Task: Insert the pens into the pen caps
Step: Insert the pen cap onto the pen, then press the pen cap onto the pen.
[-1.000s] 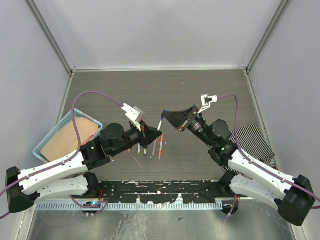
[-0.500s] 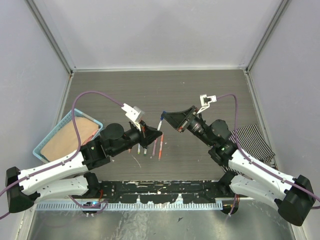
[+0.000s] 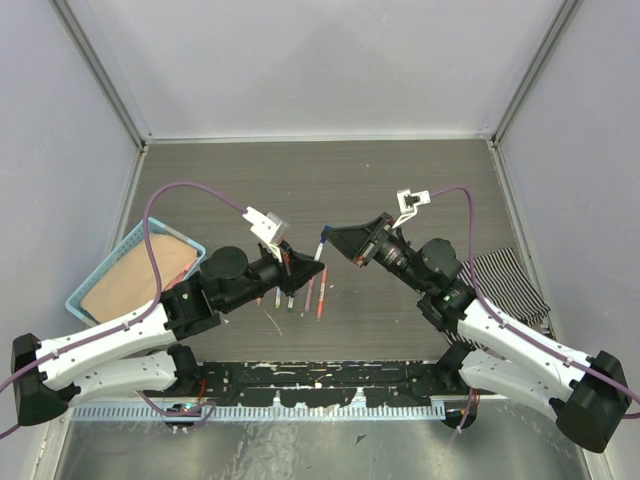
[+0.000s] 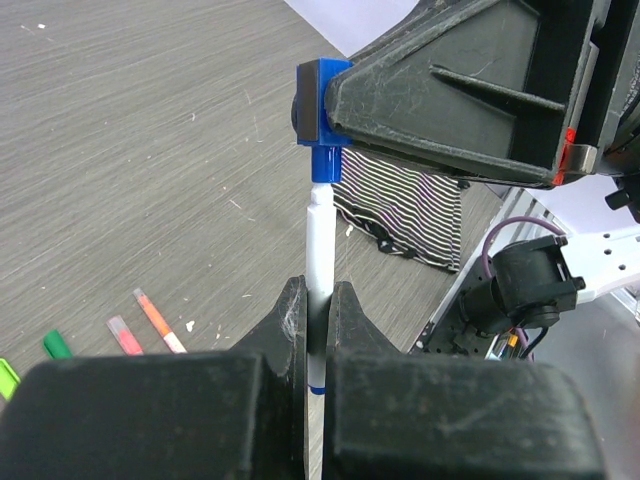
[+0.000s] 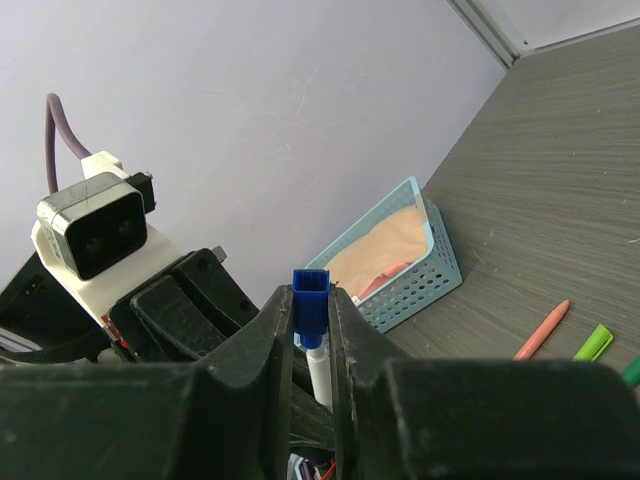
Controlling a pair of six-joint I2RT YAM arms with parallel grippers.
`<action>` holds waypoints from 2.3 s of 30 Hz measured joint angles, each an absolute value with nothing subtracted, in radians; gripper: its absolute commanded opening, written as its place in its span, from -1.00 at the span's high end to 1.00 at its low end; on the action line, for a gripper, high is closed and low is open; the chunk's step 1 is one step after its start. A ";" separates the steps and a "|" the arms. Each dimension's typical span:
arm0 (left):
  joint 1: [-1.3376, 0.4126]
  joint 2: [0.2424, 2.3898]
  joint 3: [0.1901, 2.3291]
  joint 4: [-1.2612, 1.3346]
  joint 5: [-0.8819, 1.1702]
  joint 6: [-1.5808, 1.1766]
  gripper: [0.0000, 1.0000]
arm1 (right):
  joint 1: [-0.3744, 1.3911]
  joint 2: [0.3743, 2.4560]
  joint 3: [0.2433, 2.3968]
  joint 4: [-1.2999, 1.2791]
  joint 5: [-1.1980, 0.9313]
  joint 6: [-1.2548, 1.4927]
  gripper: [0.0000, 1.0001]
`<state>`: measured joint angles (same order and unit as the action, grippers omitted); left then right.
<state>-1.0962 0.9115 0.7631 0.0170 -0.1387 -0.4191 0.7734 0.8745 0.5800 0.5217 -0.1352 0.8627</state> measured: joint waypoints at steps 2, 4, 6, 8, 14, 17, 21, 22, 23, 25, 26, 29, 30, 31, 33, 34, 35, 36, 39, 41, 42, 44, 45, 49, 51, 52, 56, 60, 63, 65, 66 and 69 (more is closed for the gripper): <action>-1.096 0.912 0.763 0.017 -0.140 -0.419 1.00 | 0.773 0.875 0.580 0.521 -0.143 0.863 0.99; -1.096 0.912 0.763 0.017 -0.140 -0.419 1.00 | 0.773 0.875 0.580 0.519 -0.150 0.862 0.99; -1.096 0.912 0.763 0.017 -0.140 -0.419 1.00 | 0.773 0.875 0.580 0.516 -0.154 0.862 0.99; -1.097 0.912 0.763 0.017 -0.140 -0.419 1.00 | 0.773 0.875 0.580 0.513 -0.159 0.862 0.98; -1.097 0.912 0.763 0.016 -0.141 -0.419 1.00 | 0.771 0.877 0.600 0.479 -0.176 0.838 0.98; -1.097 0.912 0.763 0.013 -0.141 -0.419 1.00 | 0.770 0.878 0.611 0.453 -0.186 0.820 0.99; -1.097 0.912 0.763 -0.001 -0.142 -0.419 1.00 | 0.771 0.878 0.614 0.430 -0.194 0.810 0.97; -1.098 0.912 0.763 -0.006 -0.142 -0.419 1.00 | 0.771 0.878 0.614 0.425 -0.196 0.808 0.94; -1.098 0.912 0.763 -0.008 -0.142 -0.419 1.00 | 0.772 0.878 0.614 0.423 -0.197 0.807 0.91; -1.098 0.912 0.763 -0.012 -0.142 -0.419 1.00 | 0.773 0.878 0.614 0.420 -0.197 0.805 0.86; -1.099 0.912 0.763 -0.014 -0.142 -0.419 1.00 | 0.775 0.878 0.614 0.417 -0.197 0.803 0.80; -1.099 0.912 0.763 -0.017 -0.142 -0.419 1.00 | 0.778 0.878 0.614 0.413 -0.196 0.797 0.51; -1.099 0.912 0.763 -0.018 -0.142 -0.419 1.00 | 0.779 0.878 0.614 0.413 -0.196 0.796 0.37; -1.099 0.912 0.763 -0.019 -0.142 -0.420 1.00 | 0.780 0.877 0.614 0.411 -0.195 0.794 0.19; -1.099 0.912 0.763 -0.019 -0.146 -0.419 1.00 | 0.788 0.875 0.614 0.397 -0.201 0.792 -0.04; -1.099 0.912 0.763 -0.015 -0.148 -0.420 1.00 | 0.794 0.873 0.614 0.382 -0.204 0.789 -0.13; -1.098 0.912 0.763 -0.012 -0.150 -0.420 1.00 | 0.801 0.868 0.614 0.361 -0.205 0.784 -0.20; -1.098 0.912 0.763 -0.008 -0.152 -0.420 1.00 | 0.806 0.862 0.615 0.339 -0.206 0.776 -0.26; -1.098 0.912 0.763 -0.005 -0.154 -0.420 1.00 | 0.810 0.841 0.630 0.271 -0.202 0.746 -0.39; -1.098 0.912 0.763 -0.006 -0.156 -0.420 1.00 | 0.810 0.828 0.651 0.235 -0.194 0.725 -0.49; -1.098 0.911 0.763 -0.006 -0.159 -0.420 1.00 | 0.810 0.819 0.667 0.212 -0.185 0.710 -0.52; -1.098 0.908 0.763 -0.006 -0.161 -0.420 1.00 | 0.810 0.802 0.694 0.178 -0.163 0.694 -0.58; -1.098 0.905 0.763 -0.006 -0.163 -0.420 1.00 | 0.810 0.794 0.710 0.160 -0.149 0.688 -0.60; -1.098 0.900 0.763 -0.005 -0.167 -0.422 1.00 | 0.810 0.800 0.804 0.065 -0.070 0.683 -0.61; -1.098 0.900 0.763 -0.006 -0.167 -0.422 1.00 | 0.810 0.823 0.856 0.023 -0.034 0.683 -0.61; -1.098 0.900 0.763 -0.005 -0.167 -0.423 1.00 | 0.810 0.839 0.878 0.012 -0.021 0.683 -0.61; -1.098 0.900 0.763 -0.006 -0.167 -0.423 1.00 | 0.810 0.897 0.916 -0.010 -0.008 0.690 -0.51; -1.098 0.900 0.763 -0.006 -0.167 -0.423 1.00 | 0.810 0.950 0.923 -0.027 -0.014 0.696 -0.32; -1.098 0.899 0.763 -0.006 -0.167 -0.423 1.00 | 0.810 0.974 0.924 -0.031 -0.028 0.704 -0.20; -1.098 0.899 0.763 -0.006 -0.167 -0.423 1.00 | 0.810 0.982 0.924 -0.031 -0.040 0.710 -0.12; -1.098 0.899 0.763 -0.006 -0.167 -0.423 1.00 | 0.810 0.984 0.924 -0.031 -0.046 0.711 -0.10; -1.098 0.899 0.763 -0.006 -0.167 -0.423 1.00 | 0.810 0.984 0.924 -0.028 -0.062 0.713 -0.04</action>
<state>-1.0977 0.8989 0.7631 -0.0055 -0.1669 -0.4229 0.8097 0.9844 0.9241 -0.0284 -0.0620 0.7128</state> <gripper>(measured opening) 0.040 0.552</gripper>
